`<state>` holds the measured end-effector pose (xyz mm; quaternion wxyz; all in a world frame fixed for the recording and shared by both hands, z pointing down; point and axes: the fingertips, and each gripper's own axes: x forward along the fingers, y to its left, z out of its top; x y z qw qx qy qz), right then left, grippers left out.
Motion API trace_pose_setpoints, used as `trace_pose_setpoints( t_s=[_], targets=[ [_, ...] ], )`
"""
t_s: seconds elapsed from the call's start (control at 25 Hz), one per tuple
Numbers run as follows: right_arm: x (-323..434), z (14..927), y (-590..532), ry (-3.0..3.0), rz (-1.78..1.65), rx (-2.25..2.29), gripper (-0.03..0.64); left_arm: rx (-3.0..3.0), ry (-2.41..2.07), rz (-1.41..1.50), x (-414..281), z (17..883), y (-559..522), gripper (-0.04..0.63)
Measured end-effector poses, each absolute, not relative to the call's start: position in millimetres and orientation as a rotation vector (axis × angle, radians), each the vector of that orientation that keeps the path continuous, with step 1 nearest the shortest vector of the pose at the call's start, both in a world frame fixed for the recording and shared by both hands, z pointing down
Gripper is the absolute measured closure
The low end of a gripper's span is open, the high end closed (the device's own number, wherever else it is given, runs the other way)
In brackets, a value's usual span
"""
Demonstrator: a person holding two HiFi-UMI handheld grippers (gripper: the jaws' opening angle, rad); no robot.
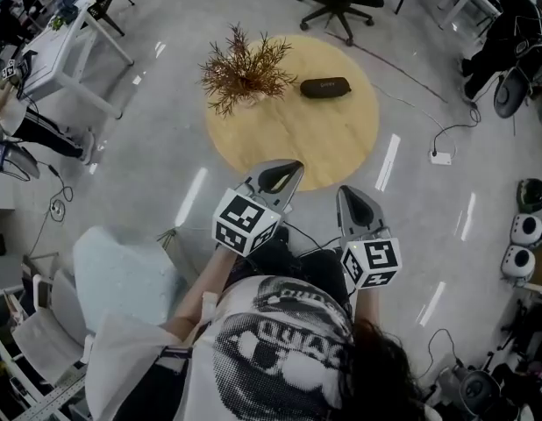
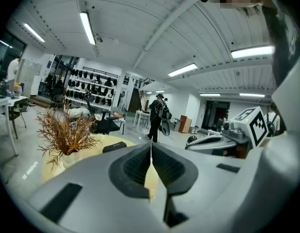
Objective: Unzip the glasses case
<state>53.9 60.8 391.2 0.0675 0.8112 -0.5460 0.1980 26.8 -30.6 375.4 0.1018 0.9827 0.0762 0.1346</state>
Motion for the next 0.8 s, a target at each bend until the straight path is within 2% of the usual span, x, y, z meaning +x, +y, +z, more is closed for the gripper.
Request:
trace_pose_setpoints(
  t_s=[0.56, 0.8],
  targets=[
    [94, 409, -4, -1.831, 0.663, 2.249, 0.617, 2.851, 0.035, 0.471, 43, 403, -74, 0.580],
    [134, 423, -31, -1.939, 0.679, 2.141, 0.617, 2.834, -0.102, 0.509, 71, 420, -91, 0.580]
  ],
)
